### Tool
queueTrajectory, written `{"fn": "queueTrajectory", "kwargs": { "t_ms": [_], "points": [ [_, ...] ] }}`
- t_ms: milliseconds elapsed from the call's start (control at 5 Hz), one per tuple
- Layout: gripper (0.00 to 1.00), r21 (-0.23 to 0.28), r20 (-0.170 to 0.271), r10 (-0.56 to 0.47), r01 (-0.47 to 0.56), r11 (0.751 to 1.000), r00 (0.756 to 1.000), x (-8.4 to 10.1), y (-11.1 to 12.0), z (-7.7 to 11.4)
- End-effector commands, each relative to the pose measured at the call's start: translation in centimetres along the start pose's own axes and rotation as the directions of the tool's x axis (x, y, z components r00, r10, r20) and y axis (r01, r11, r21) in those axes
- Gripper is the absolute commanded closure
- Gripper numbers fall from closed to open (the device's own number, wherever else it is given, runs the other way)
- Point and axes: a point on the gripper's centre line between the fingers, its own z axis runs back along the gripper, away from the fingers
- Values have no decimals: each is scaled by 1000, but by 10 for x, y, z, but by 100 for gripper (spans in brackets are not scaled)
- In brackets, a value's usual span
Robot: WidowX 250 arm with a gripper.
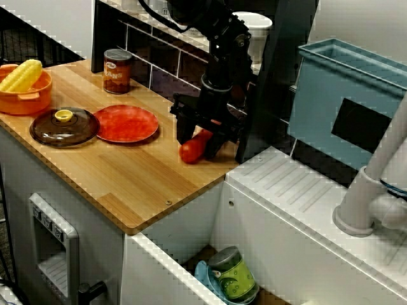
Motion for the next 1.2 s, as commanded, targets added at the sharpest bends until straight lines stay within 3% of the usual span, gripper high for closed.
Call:
{"fn": "queueTrajectory", "kwargs": {
  "t_ms": [0, 600, 800, 1000],
  "points": [
    [100, -47, 78, 18, -14, 999, 997, 13, 9, 36],
    [100, -95, 71, 17, -10, 995, 997, 4, 48, 69],
    [100, -87, 43, -45, 49, 995, 998, 3, 64, 74],
    [100, -97, 52, -41, 46, 994, 998, 0, 82, 82]
  ]
}}
